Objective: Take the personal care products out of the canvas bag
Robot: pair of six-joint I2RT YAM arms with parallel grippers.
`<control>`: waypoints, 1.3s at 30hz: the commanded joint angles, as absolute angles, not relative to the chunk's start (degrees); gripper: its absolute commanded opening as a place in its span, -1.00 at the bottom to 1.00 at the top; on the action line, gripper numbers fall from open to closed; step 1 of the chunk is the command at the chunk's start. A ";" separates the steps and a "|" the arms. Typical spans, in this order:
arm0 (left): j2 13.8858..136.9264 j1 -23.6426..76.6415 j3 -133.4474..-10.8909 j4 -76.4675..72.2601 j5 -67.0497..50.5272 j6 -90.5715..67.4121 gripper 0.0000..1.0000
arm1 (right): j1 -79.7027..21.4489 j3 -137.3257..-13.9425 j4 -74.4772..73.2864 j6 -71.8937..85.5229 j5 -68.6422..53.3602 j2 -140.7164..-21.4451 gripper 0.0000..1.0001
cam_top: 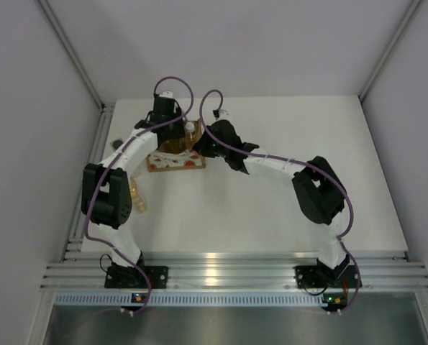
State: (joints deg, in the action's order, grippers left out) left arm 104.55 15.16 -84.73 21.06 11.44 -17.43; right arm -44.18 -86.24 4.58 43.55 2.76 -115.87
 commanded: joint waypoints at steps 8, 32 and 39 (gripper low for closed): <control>102.13 15.56 -95.18 26.36 10.90 -16.35 -1.00 | -43.86 -85.34 1.23 43.24 0.62 -116.28 -1.00; 98.88 15.64 -111.18 41.13 11.87 -10.46 -1.00 | -43.86 -86.92 1.41 44.21 0.26 -117.69 -1.00; 97.12 15.65 -116.18 45.08 10.29 -10.72 -1.00 | -43.86 -86.75 1.41 43.68 0.26 -117.77 -1.00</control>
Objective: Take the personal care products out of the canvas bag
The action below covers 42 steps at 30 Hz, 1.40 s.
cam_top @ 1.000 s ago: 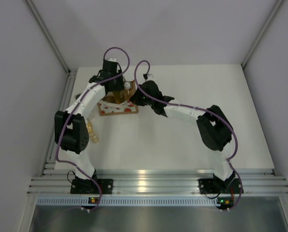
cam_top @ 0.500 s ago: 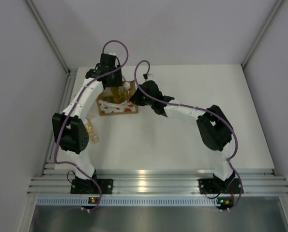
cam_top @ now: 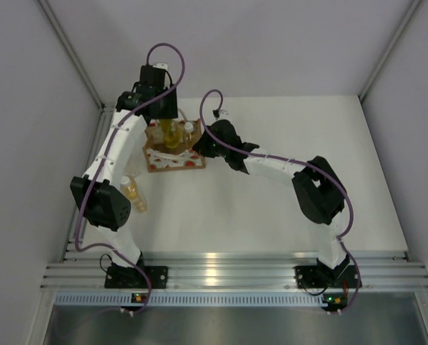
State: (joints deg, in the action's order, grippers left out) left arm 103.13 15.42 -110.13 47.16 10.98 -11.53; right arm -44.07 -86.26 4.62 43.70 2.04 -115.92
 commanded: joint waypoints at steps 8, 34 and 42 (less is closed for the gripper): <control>94.84 15.91 -123.21 49.12 8.44 -11.69 -1.00 | -43.86 -86.92 1.41 43.42 0.35 -118.04 -1.00; 75.94 16.43 -113.39 53.08 -11.95 -13.27 -1.00 | -43.77 -87.98 1.32 43.07 0.26 -119.36 -1.00; 68.91 18.37 -101.18 54.49 -10.99 -11.78 -1.00 | -43.51 -88.42 0.53 42.28 0.35 -118.92 -1.00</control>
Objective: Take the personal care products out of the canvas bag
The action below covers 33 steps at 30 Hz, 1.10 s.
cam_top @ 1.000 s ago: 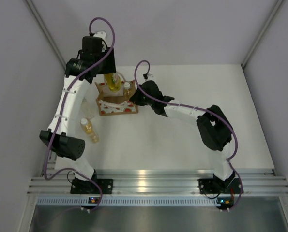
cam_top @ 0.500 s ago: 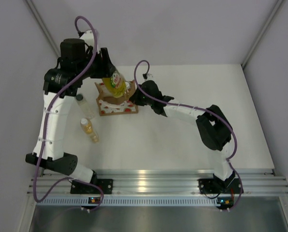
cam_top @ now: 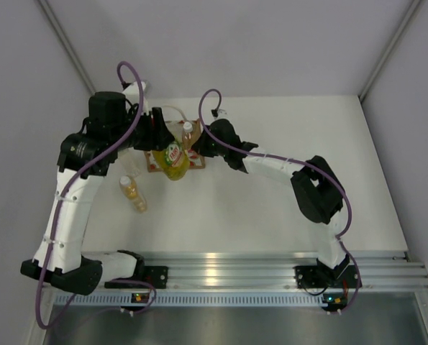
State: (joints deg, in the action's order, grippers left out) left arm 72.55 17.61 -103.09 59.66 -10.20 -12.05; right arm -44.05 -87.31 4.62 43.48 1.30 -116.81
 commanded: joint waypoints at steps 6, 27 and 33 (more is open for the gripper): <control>65.57 18.72 -92.12 54.32 -4.58 -12.39 -1.00 | -43.42 -88.51 0.35 42.10 0.35 -118.83 -1.00; 60.03 22.67 -61.01 28.67 30.22 -27.49 -1.00 | -43.42 -90.09 0.18 43.15 -1.49 -119.44 -1.00; 65.30 23.38 -59.77 25.93 37.35 -31.02 -1.00 | -43.42 -90.53 0.18 43.51 -2.20 -120.41 -1.00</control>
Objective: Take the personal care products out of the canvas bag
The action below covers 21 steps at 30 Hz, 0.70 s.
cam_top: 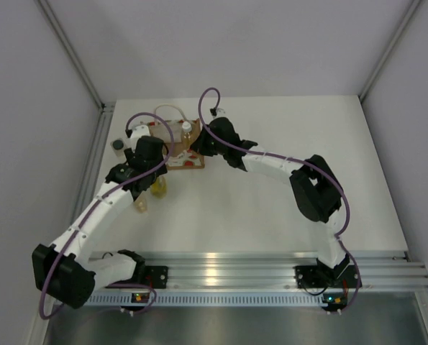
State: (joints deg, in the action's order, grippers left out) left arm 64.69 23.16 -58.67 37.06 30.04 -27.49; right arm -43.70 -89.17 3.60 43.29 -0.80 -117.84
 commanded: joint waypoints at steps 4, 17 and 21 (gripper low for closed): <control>69.60 23.38 -59.50 23.55 38.84 -33.04 -1.00 | -43.42 -90.44 0.18 43.95 -2.20 -119.80 -1.00; 76.55 20.83 -57.92 23.55 43.24 -40.25 -1.00 | -43.42 -89.83 0.18 43.33 -1.93 -118.83 -1.00; 77.35 20.57 -57.66 23.82 44.64 -40.69 -1.00 | -43.42 -89.91 0.18 43.24 -1.93 -119.00 -1.00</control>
State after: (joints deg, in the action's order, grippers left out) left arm 78.41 20.86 -57.08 29.82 39.92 -39.13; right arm -43.68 -89.34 3.57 43.55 -0.95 -117.93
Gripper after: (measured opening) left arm 0.589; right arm 0.026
